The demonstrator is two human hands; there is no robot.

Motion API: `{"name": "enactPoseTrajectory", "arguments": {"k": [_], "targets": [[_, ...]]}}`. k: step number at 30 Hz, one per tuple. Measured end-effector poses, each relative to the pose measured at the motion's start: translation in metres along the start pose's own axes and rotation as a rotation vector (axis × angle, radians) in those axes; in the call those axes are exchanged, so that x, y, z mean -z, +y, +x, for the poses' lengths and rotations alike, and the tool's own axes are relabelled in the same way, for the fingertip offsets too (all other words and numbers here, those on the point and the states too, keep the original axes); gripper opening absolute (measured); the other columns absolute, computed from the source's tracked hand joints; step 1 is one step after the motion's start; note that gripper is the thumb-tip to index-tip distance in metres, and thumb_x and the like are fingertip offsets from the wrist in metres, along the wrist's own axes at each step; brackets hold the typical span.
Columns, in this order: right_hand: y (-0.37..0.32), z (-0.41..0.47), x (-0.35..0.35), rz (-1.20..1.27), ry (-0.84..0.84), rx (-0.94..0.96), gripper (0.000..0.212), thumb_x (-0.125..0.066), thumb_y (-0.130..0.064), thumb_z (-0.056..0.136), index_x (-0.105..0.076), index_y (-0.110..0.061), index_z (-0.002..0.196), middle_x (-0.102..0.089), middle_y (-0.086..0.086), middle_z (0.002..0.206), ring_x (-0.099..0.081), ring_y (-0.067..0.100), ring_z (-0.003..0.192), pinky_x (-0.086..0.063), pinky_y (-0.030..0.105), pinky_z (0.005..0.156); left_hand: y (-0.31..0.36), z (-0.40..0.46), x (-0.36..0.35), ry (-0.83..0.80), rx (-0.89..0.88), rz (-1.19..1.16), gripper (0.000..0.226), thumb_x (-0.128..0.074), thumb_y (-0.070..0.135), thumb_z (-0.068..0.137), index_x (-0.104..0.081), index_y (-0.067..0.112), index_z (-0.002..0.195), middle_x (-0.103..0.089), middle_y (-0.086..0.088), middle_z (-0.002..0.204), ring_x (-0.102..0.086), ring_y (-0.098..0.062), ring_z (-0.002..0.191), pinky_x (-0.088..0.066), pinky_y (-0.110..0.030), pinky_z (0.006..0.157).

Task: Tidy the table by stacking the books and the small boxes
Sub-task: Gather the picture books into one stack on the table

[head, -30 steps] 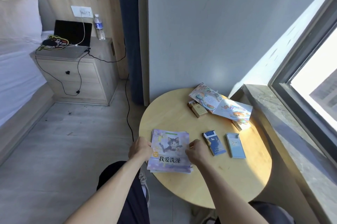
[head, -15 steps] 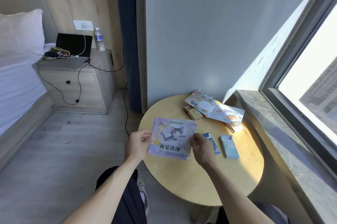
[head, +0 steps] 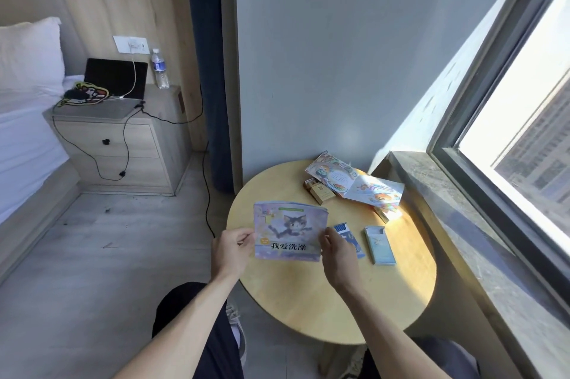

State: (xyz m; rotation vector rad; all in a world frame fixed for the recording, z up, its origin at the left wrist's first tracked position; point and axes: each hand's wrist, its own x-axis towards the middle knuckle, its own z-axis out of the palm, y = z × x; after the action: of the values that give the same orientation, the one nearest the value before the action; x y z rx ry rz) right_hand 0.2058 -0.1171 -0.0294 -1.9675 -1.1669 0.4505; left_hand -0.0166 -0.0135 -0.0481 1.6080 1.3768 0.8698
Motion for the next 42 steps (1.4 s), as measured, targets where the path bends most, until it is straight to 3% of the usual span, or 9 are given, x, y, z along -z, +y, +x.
{"name": "enactPoseTrajectory", "arguments": {"k": [3,12,19,28,33,35,37,39,42], "targets": [[0.010,-0.007,-0.006,-0.002,-0.056,-0.024,0.030,-0.044,-0.025,0.105,-0.042,-0.017,0.076,-0.061,0.007,0.070,-0.053,0.033,0.067,-0.033,0.035,0.054,-0.001,-0.005,-0.001,0.006,-0.031,0.044,0.009,-0.070,0.021,0.092,-0.071,0.020,0.083,-0.074,0.009,0.072,-0.076,-0.019,0.082,-0.061,-0.037,0.079],[0.014,-0.006,-0.007,-0.031,-0.102,0.019,0.024,-0.047,-0.026,0.104,-0.048,-0.019,0.082,-0.068,0.004,0.081,-0.063,0.028,0.081,-0.049,0.040,0.066,0.006,-0.015,0.004,0.017,-0.163,0.052,0.025,-0.063,0.005,0.095,-0.077,0.024,0.101,-0.076,0.024,0.093,-0.069,0.009,0.095,-0.050,-0.008,0.076],[0.012,-0.010,-0.005,-0.075,-0.101,0.037,0.021,-0.048,-0.025,0.104,-0.052,-0.014,0.086,-0.068,0.004,0.079,-0.058,0.029,0.074,-0.047,0.042,0.065,0.005,-0.013,0.009,0.016,-0.220,0.124,0.024,-0.061,0.007,0.095,-0.070,0.028,0.088,-0.074,0.021,0.082,-0.073,-0.013,0.083,-0.057,-0.034,0.072],[0.013,-0.008,-0.004,-0.206,-0.116,0.095,0.021,-0.047,-0.021,0.104,-0.053,-0.010,0.086,-0.063,0.009,0.072,-0.045,0.031,0.063,-0.036,0.042,0.058,-0.002,-0.008,0.010,0.008,-0.207,0.180,0.025,-0.066,0.014,0.096,-0.061,0.028,0.076,-0.070,0.011,0.073,-0.070,-0.018,0.077,-0.046,-0.023,0.062],[0.019,-0.011,-0.008,-0.260,-0.147,0.104,0.017,-0.044,-0.024,0.105,-0.054,-0.020,0.091,-0.068,0.008,0.077,-0.047,0.026,0.063,-0.033,0.038,0.057,-0.013,-0.013,0.011,-0.026,-0.197,0.232,0.030,-0.067,0.022,0.097,-0.054,0.026,0.070,-0.057,0.009,0.060,-0.048,-0.015,0.056,-0.033,-0.024,0.054],[0.019,-0.009,-0.007,-0.259,-0.143,0.119,0.017,-0.045,-0.025,0.105,-0.057,-0.017,0.097,-0.070,0.010,0.080,-0.050,0.027,0.063,-0.035,0.038,0.058,-0.008,-0.012,0.014,-0.045,-0.204,0.264,0.022,-0.066,0.026,0.098,-0.061,0.025,0.076,-0.065,0.008,0.066,-0.058,-0.020,0.062,-0.036,-0.024,0.056],[0.019,-0.008,-0.007,-0.257,-0.138,0.143,0.018,-0.046,-0.025,0.105,-0.059,-0.015,0.098,-0.070,0.010,0.080,-0.054,0.031,0.065,-0.040,0.041,0.059,0.005,-0.013,0.018,-0.062,-0.226,0.238,0.012,-0.066,0.021,0.097,-0.071,0.028,0.089,-0.073,0.015,0.077,-0.069,-0.007,0.076,-0.043,-0.015,0.062],[0.020,-0.006,-0.007,-0.254,-0.151,0.149,0.017,-0.046,-0.024,0.104,-0.058,-0.014,0.096,-0.070,0.009,0.079,-0.057,0.034,0.067,-0.044,0.043,0.061,0.022,-0.011,0.024,-0.047,-0.258,0.183,0.019,-0.066,0.013,0.097,-0.076,0.026,0.107,-0.074,0.028,0.090,-0.069,0.011,0.089,-0.047,-0.005,0.071],[0.021,-0.001,-0.009,-0.265,-0.172,0.133,0.011,-0.048,-0.014,0.100,-0.055,-0.012,0.092,-0.071,0.011,0.079,-0.057,0.037,0.071,-0.045,0.045,0.061,0.043,-0.004,0.035,0.022,-0.371,0.198,0.035,-0.066,0.017,0.098,-0.068,0.031,0.130,-0.075,0.024,0.103,-0.070,0.007,0.092,-0.053,-0.012,0.079]]}}
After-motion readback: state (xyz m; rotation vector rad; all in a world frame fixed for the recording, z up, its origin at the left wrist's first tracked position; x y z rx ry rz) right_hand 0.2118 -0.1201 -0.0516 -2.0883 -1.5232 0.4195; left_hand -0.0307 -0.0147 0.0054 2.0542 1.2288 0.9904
